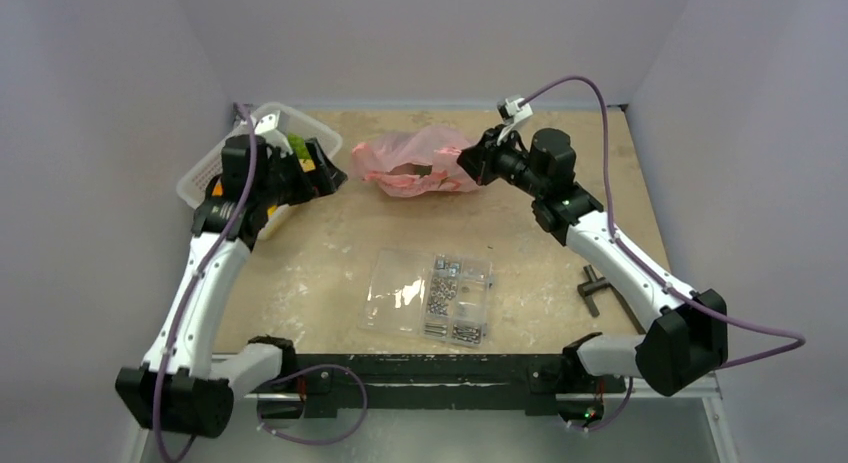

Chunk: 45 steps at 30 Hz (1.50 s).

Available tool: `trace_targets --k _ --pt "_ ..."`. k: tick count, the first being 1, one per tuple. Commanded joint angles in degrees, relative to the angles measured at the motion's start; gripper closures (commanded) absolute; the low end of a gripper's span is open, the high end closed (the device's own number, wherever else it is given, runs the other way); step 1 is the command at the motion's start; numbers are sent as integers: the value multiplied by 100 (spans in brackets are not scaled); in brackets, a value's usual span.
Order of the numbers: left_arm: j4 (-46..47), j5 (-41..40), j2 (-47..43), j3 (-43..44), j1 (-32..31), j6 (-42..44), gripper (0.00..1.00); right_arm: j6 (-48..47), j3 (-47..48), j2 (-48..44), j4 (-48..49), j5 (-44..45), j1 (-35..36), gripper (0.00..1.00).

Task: Take the fake fruits out of the plastic bag
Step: Adjust the plastic bag at the center of the board.

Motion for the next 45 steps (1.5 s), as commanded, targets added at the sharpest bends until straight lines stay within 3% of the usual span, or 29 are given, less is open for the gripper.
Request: trace_targets --k 1,5,11,17,23,28,31,38,41,45 --pt "-222 260 -1108 -776 35 57 1 524 -45 -38 -14 -48 81 100" --pt "100 1125 -2001 -1818 -359 -335 7 797 -97 -2 28 -115 155 100" --pt "899 297 -2469 -2578 -2329 -972 11 813 -72 -81 -327 -25 314 100" --pt "1536 -203 -1306 -1757 -3183 -806 15 632 -259 -262 -778 275 348 96" --pt "1576 -891 -343 -751 -3270 -590 22 688 -543 -508 -1183 515 346 91" --pt "1608 -1285 259 -363 -3187 -506 19 758 -909 -803 -1320 512 348 74" --pt "1887 -927 765 -299 -3049 -651 19 720 -1018 -851 -1582 470 345 61" --pt "2336 -762 978 -486 -2856 -739 18 760 -695 -1038 -2728 1326 344 26" --pt "2410 -627 894 -659 -2735 -813 18 1453 -565 -1243 -2780 1807 340 2" --pt "2526 -398 788 -858 -2630 -921 17 2144 -273 -1143 -2724 1732 339 1"
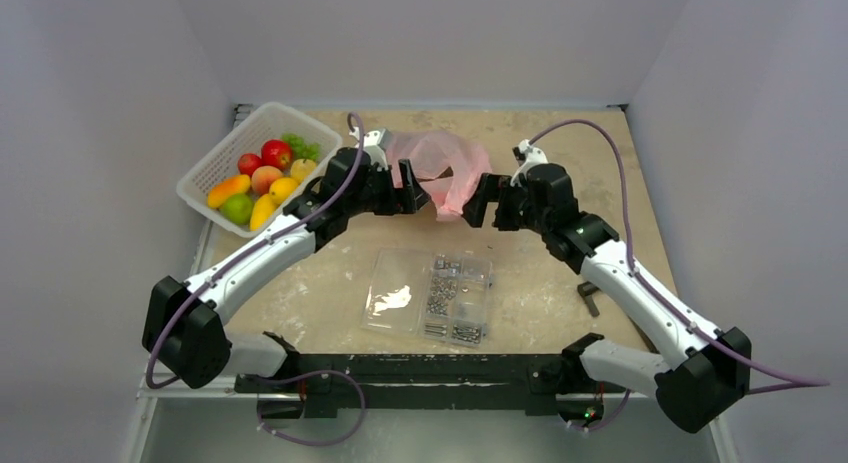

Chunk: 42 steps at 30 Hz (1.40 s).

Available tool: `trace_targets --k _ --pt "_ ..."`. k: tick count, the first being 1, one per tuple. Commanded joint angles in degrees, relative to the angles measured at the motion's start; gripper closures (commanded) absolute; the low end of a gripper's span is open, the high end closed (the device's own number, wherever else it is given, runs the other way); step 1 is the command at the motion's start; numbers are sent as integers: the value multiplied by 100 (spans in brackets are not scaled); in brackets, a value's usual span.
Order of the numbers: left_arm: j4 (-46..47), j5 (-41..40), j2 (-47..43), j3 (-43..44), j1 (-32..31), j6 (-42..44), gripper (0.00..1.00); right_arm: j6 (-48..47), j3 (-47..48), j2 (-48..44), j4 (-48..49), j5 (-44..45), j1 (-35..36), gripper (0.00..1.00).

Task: Take the fake fruits out of the plastic bag
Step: Adjust the plastic bag at the center of the board.

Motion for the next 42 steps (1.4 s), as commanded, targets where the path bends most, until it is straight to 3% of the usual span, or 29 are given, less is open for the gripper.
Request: trace_targets --k 1,7,10,18,28,38,39,41,42 --pt "380 313 -251 -202 111 -152 17 974 694 5 -33 307 5 1" --pt "357 475 -359 -277 131 -136 17 1057 938 241 191 266 5 1" --pt "255 447 -479 -279 131 -43 17 845 1240 348 -144 250 4 1" --pt "21 370 -624 -197 279 230 17 153 1864 -258 -1049 1272 5 1" --pt "-1 710 -334 -17 535 205 17 1186 1303 764 469 -22 101 1" --pt "197 752 56 106 635 112 17 1243 933 1443 936 649 285 1" --pt "246 783 120 151 682 71 17 1242 695 1428 1080 723 291 5" --pt "309 762 242 265 809 8 21 1114 171 1292 1483 766 292 27" --pt "322 690 309 319 866 -9 24 993 -96 1161 1690 694 309 42"
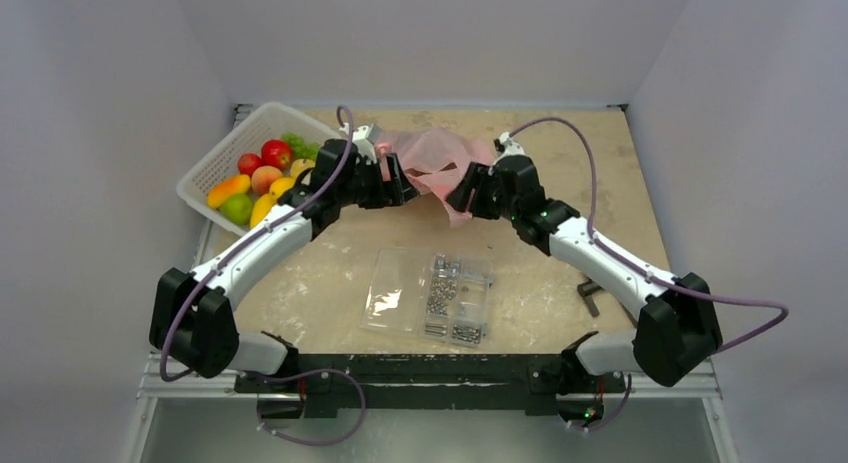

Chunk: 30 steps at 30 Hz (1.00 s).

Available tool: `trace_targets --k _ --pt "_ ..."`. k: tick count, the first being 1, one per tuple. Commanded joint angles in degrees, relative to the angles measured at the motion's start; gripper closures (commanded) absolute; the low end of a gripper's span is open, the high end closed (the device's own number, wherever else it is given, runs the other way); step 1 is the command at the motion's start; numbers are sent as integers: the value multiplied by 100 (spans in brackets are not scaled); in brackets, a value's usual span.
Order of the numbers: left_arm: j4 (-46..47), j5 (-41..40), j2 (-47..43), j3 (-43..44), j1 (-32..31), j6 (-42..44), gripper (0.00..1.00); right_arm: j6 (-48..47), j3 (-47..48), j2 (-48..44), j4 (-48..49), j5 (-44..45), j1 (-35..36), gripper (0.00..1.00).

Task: Take the fake fruits out of the plastic bag
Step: Adjust the plastic bag at the center of the board.

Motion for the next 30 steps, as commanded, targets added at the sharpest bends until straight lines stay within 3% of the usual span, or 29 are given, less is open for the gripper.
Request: trace_targets --k 1,3,5,11,16,22,24,26,28,30 --pt "356 -88 240 499 308 -95 27 -255 -1040 -419 942 162 90 62" --pt "501 22 464 621 496 -253 30 -571 -1409 -675 1311 51 173 86" --pt "616 164 701 713 683 -350 39 -877 -1620 -857 1333 -51 260 100" --pt "686 429 834 575 1171 -483 46 -1253 -2104 -898 1351 -138 374 100" --pt "1049 1179 -112 -478 1144 -380 39 -1502 -2000 -687 1325 -478 461 100" --pt "1205 1502 -1544 -1753 624 -107 22 -1495 -1729 -533 1399 -992 465 80" --pt "921 1219 -1898 -1895 145 -10 19 -1459 -1614 -451 1319 -986 471 68" --pt "965 846 -2183 -2007 -383 -18 19 -1443 -1462 -386 1085 -734 465 48" --pt "1081 206 -2448 -2158 -904 -71 20 -1469 -1330 -408 752 -303 467 41" --pt "1457 -383 -2532 -2197 -1311 -122 26 -1513 -1265 -448 491 44 466 40"
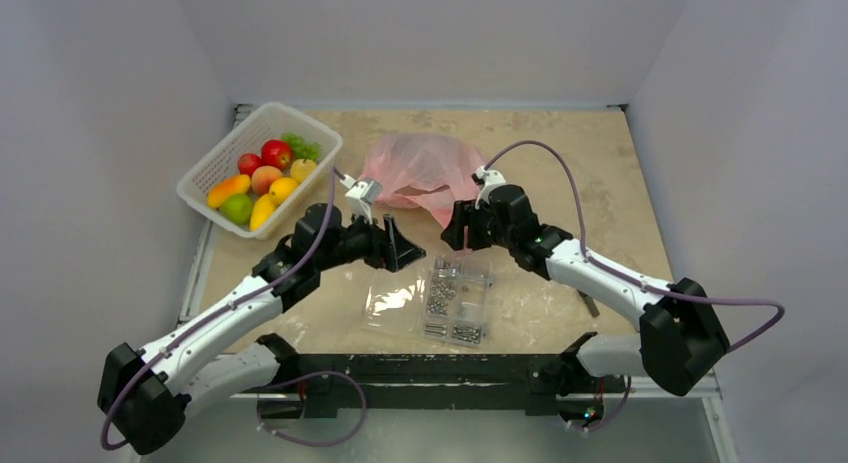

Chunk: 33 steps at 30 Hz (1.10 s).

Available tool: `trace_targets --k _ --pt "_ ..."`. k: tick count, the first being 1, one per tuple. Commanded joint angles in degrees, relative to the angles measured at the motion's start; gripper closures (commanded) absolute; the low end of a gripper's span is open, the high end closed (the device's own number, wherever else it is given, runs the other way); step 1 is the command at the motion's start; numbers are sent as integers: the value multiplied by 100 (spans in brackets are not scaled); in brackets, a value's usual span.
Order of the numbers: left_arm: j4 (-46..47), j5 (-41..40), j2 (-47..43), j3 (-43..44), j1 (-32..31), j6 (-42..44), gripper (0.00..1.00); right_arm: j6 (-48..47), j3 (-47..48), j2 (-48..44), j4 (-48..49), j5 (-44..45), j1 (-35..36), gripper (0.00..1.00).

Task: Take the fake fruits out of the plastic bag
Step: Adjust the plastic bag at the center of the board.

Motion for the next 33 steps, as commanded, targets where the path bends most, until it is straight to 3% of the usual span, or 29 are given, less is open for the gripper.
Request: trace_targets --k 1,3,5,11,14,18,23,33 --pt "657 -1284 -183 -56 -874 70 29 -165 396 -89 -508 742 15 43" --pt "114 -1911 52 380 -1121 269 26 -282 413 -111 -661 950 18 50" --pt "-800 -2393 395 1210 -1237 699 20 -367 385 -246 -734 1000 19 50" --pt "-3299 -2647 1251 4004 -1235 2912 1 -491 260 -571 -592 696 19 47" --pt "-4255 -2942 1791 5167 -1038 3630 0 -446 188 -556 -462 433 15 49" --pt "-5648 -2714 2727 6361 -599 4478 0 -382 204 -490 -379 253 15 54" --pt "-5694 -2546 3060 6125 -547 5361 0 -365 201 -478 -294 164 16 58" --pt "-4869 -2913 2840 4950 -590 5759 3 -346 150 -427 -163 -74 19 62"
